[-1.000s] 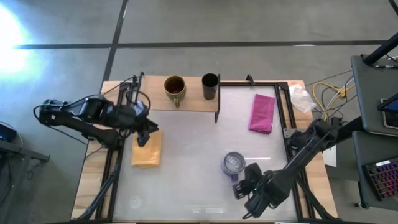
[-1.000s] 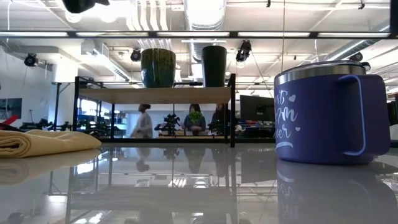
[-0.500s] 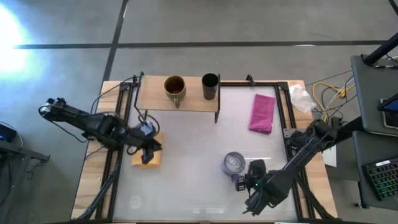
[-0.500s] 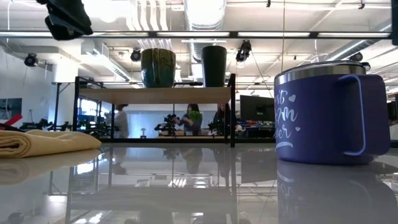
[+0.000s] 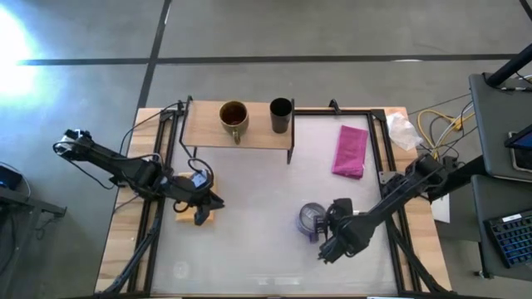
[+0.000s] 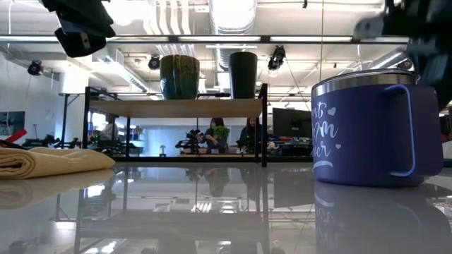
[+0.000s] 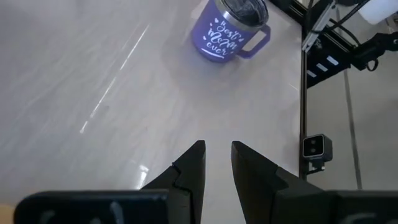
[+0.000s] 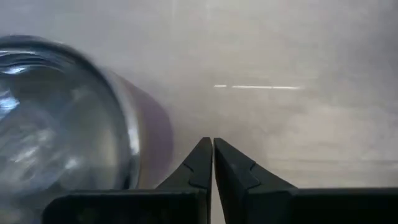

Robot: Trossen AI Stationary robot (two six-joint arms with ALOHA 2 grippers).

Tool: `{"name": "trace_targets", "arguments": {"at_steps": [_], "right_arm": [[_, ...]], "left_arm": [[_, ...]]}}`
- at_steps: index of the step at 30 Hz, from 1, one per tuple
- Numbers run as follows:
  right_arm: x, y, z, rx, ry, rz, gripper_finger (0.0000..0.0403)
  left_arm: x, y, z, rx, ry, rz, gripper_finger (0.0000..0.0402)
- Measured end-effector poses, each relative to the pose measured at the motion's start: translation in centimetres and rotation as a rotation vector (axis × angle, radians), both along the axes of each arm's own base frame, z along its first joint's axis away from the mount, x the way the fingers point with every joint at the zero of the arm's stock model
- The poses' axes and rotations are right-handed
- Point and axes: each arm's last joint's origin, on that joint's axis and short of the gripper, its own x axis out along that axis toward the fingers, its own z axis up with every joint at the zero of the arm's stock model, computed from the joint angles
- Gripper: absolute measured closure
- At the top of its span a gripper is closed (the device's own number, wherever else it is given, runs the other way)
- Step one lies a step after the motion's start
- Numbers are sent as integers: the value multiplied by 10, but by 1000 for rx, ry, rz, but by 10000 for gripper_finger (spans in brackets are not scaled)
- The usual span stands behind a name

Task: Stack small to large cups/mugs on shelf
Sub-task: Move the purple mug to the bottom left of the table

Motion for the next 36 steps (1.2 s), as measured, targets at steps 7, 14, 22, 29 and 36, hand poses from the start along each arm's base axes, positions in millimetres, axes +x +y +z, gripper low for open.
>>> {"name": "trace_targets", "arguments": {"at_steps": [7, 14, 22, 29, 36], "right_arm": [[17, -4, -27, 117, -210, 135, 395], [38, -24, -20, -50, -256, 167, 395], [102, -26, 20, -72, -580, 574, 394], [110, -46, 42, -177, -474, 553, 394], [82, -51, 54, -176, -193, 471, 394]], "left_arm": [[0, 0, 0, -6, 7, 8, 338], [0, 0, -1, -3, 9, 12, 338], [0, 0, -1, -2, 11, 12, 338], [-1, 1, -4, 4, 40, 16, 338], [-2, -10, -16, -70, 156, -1, 338]]}}
